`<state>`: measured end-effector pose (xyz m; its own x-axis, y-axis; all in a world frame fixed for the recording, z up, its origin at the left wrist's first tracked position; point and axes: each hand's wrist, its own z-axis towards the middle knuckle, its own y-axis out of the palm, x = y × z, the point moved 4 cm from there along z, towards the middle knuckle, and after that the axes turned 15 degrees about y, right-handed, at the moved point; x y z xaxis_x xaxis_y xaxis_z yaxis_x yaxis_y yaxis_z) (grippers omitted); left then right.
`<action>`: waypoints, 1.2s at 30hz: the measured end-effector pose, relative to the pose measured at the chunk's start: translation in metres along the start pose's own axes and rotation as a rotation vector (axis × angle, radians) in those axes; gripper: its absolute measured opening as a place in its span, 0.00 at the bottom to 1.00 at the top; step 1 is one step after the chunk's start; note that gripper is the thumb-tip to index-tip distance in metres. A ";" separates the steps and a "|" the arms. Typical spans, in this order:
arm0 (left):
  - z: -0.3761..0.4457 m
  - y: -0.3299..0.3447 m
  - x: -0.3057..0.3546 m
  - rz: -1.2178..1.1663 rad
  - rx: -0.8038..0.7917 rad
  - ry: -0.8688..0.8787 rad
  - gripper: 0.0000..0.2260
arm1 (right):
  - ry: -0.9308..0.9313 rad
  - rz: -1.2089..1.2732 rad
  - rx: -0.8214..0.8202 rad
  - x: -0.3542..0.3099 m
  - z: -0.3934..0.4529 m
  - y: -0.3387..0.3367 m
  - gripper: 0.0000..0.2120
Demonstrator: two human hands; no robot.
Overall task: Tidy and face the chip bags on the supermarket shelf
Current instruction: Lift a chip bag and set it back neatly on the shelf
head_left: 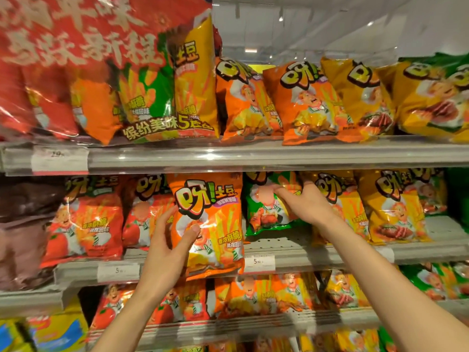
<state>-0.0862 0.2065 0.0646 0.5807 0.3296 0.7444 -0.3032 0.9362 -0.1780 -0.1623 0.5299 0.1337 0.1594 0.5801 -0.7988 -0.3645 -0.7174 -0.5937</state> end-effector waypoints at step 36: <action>0.010 0.158 0.027 0.032 -0.232 0.117 0.32 | 0.336 0.415 0.100 0.173 -0.117 -0.076 0.36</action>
<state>-0.1260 0.3621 0.0623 0.6612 0.3585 0.6590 -0.1491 0.9237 -0.3529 0.0003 0.6398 0.0297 0.2619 0.0890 -0.9610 -0.5423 -0.8101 -0.2228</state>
